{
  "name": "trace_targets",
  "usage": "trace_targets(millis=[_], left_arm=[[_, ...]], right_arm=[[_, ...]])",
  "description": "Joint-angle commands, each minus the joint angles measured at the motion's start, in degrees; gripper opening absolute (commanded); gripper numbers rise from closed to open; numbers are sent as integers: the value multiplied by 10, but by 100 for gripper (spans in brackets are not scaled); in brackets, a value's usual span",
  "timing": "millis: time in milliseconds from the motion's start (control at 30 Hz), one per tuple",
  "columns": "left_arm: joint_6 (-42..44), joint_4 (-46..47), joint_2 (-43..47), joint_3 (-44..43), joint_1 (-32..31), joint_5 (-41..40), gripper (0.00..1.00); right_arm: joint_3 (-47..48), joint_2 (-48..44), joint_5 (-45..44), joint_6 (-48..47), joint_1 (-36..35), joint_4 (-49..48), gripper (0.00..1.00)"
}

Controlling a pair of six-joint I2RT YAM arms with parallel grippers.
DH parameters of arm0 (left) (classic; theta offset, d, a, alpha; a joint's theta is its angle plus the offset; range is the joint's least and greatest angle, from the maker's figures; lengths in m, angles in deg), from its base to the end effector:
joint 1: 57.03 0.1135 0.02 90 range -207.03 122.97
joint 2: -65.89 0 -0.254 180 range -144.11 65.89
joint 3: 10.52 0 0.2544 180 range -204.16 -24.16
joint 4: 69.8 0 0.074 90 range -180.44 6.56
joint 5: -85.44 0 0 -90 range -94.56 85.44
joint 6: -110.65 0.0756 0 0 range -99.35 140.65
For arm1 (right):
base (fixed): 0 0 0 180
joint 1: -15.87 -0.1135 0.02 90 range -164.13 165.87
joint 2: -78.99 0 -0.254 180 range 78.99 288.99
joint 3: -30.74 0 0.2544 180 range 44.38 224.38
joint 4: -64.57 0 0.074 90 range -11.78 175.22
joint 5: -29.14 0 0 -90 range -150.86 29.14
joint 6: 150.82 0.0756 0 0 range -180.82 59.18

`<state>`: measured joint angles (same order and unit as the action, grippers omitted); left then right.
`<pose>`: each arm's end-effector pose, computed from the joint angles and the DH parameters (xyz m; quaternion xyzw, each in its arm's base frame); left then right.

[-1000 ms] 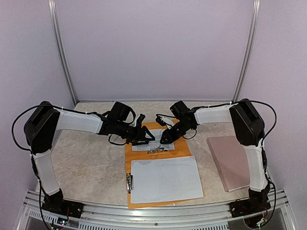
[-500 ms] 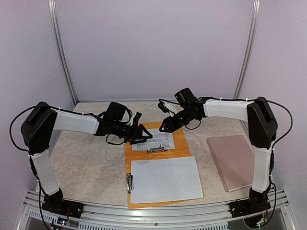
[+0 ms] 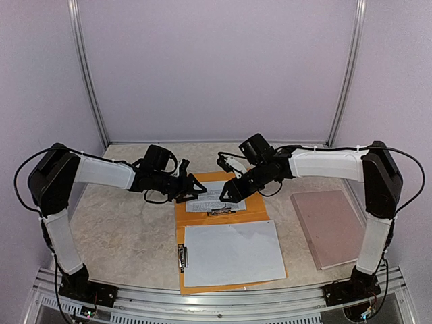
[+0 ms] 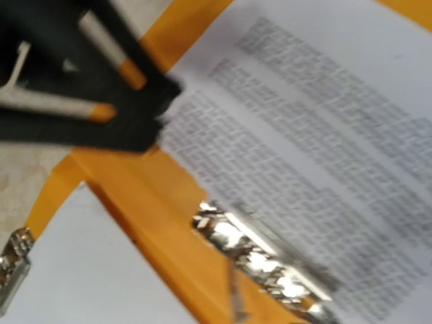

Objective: Put the files into the folder
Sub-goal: Close the spring clip on the folder with some files, then clamp the file and folder together.

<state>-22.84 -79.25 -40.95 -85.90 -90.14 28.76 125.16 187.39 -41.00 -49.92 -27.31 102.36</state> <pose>0.3243 -0.2611 0.1340 0.0398 0.8787 -0.4513 0.1507 0.3010 0.3176 0.1791 -0.3130 0.8783 0.2918 0.2132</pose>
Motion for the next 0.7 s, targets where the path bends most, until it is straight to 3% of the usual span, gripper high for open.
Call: trace_targets(millis=[0, 300, 667], left_arm=[[-7, 6, 15, 6, 5, -12, 50], [-6, 7, 24, 13, 5, -7, 50], [-3, 3, 32, 17, 5, -9, 50]], right_arm=[[-4, 2, -34, 22, -22, 10, 44], [25, 36, -81, 27, -37, 40, 38], [37, 55, -74, 29, -39, 33, 27]])
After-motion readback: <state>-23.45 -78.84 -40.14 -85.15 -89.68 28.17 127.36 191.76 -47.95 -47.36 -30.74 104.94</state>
